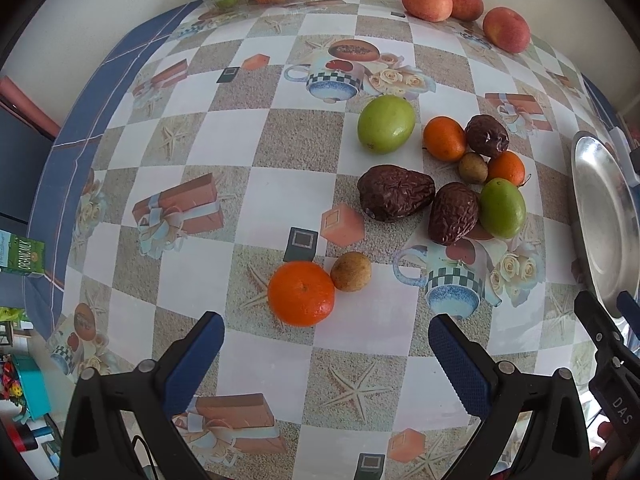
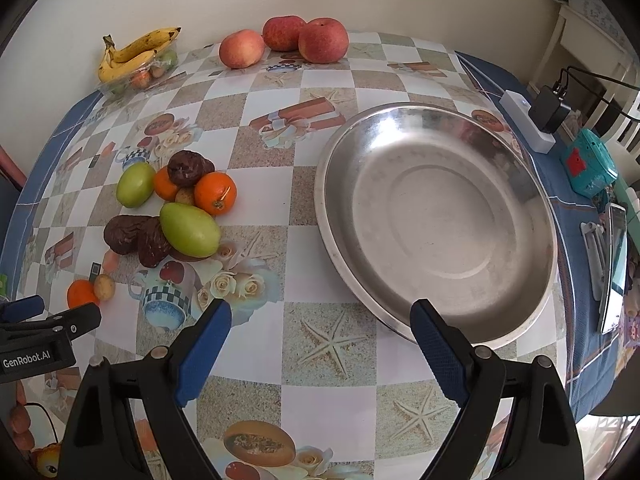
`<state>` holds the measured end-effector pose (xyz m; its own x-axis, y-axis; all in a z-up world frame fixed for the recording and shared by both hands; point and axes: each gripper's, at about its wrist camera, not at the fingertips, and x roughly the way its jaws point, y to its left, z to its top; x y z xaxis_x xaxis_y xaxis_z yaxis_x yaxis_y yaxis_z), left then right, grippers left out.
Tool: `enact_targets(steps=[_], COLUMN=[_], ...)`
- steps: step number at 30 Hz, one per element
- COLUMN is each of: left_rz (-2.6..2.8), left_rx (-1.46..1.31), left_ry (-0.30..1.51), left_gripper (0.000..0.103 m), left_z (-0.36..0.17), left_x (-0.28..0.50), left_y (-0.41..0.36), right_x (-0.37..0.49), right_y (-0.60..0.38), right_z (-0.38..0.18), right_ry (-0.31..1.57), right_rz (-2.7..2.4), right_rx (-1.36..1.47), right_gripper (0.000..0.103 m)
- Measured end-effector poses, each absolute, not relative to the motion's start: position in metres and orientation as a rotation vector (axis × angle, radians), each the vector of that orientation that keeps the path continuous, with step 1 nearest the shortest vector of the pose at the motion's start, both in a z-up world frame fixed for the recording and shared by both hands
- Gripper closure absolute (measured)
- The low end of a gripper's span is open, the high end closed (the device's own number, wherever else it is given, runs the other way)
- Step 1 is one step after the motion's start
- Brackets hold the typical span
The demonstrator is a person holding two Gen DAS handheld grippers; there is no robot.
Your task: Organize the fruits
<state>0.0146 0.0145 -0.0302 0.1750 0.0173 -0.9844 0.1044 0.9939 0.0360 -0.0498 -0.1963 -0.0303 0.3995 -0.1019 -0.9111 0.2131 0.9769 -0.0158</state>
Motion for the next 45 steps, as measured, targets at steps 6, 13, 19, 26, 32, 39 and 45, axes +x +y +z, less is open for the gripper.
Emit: enact_targets(steps=[6,13,19,26,32,39,45], left_rz=[-0.058,-0.057,-0.059,-0.053,-0.049,-0.047,-0.050], left_rx=[0.094,0.085,0.083,0.076,0.070,0.063,0.063], left_ry=[1.399,1.403,1.404,1.408,1.412,1.417,1.415], left_gripper=[0.000,0.000,0.000,0.000,0.000,0.000,0.000], left_z=[-0.033,-0.037,-0.038,-0.041,-0.044,-0.044,-0.044], left_x=[0.014,0.015,0.014,0.014,0.015,0.016,0.016], left_y=[0.017,0.023,0.024,0.025,0.027,0.027,0.028], right_x=[-0.050,-0.050,-0.050,-0.050,-0.050,-0.050,-0.050], right_y=[-0.197,-0.196,-0.197,-0.197,-0.197,-0.198,-0.198], right_z=[-0.031,-0.032,-0.032,-0.033,-0.034,-0.035,-0.035], right_ry=[1.147,1.149,1.149,1.151,1.153,1.156,1.158], right_rz=[-0.192,-0.192,-0.192,-0.191,-0.192,-0.191,-0.191], right_rx=[0.112,0.113,0.113,0.113,0.116,0.120,0.119], right_gripper=[0.012,0.012,0.012,0.012,0.012,0.012,0.012])
